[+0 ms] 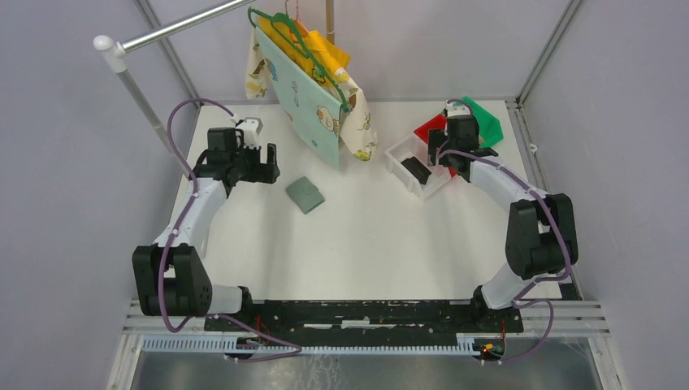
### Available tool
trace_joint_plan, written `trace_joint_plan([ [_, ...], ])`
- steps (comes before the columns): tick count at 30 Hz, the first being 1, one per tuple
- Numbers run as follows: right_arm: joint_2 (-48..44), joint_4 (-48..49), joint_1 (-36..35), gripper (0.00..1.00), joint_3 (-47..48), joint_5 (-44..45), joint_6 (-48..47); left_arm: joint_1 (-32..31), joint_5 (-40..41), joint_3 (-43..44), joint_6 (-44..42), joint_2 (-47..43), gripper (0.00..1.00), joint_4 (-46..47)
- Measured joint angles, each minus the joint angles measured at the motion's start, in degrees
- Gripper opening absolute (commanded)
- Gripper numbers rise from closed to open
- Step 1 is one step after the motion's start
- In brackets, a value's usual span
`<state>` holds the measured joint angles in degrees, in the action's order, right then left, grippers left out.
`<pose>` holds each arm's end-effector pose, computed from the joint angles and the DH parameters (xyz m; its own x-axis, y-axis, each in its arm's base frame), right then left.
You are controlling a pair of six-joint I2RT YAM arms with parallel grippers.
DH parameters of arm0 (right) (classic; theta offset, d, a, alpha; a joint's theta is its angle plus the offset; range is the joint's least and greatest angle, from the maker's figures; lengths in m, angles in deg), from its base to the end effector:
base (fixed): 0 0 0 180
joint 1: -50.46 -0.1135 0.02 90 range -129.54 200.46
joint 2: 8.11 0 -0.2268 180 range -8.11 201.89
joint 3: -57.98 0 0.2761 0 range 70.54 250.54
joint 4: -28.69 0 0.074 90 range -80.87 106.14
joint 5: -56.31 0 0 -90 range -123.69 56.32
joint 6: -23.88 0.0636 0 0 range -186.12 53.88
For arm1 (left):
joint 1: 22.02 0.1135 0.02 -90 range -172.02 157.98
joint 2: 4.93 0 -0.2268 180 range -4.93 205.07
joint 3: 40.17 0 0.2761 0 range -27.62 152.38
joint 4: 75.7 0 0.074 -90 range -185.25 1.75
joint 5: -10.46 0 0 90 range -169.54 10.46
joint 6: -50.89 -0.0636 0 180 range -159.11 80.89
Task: Take the credit cards out of the card holder
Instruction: Move the storage box to the center of the board.
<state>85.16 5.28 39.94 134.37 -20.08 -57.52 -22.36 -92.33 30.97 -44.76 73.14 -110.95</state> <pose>0.3967 0.0585 0.1719 -0.6288 0.0311 -0.7770 0.0941 0.9949 -0.0364 0.3479 -0.0161 0.2108 -0.6515 0.0999 -0.7521 0.2351 0.9691 -0.0750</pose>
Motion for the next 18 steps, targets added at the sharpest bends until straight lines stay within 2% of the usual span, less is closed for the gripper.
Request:
trace_joint_plan([
  [6, 4.15, -1.51, -0.24, 0.84, 3.34, -3.02, -1.03, 0.0, -2.01, -0.07, -0.17, -1.2, 1.0, -1.53],
  [9, 6.03, -2.38, -0.26, 0.77, 5.68, -3.52, -1.11, 0.0, -3.17, -0.13, -1.03, -2.29, 1.0, -1.73],
  [12, 7.91, -2.78, -0.26, 0.67, 7.98, -3.61, -1.25, 0.0, -4.07, -0.13, -1.77, -3.08, 1.0, -2.1],
  [18, 11.26, -3.21, -0.37, 0.62, 9.7, -3.69, -1.42, 0.0, -4.31, -0.13, -2.67, -3.32, 1.0, -4.11],
])
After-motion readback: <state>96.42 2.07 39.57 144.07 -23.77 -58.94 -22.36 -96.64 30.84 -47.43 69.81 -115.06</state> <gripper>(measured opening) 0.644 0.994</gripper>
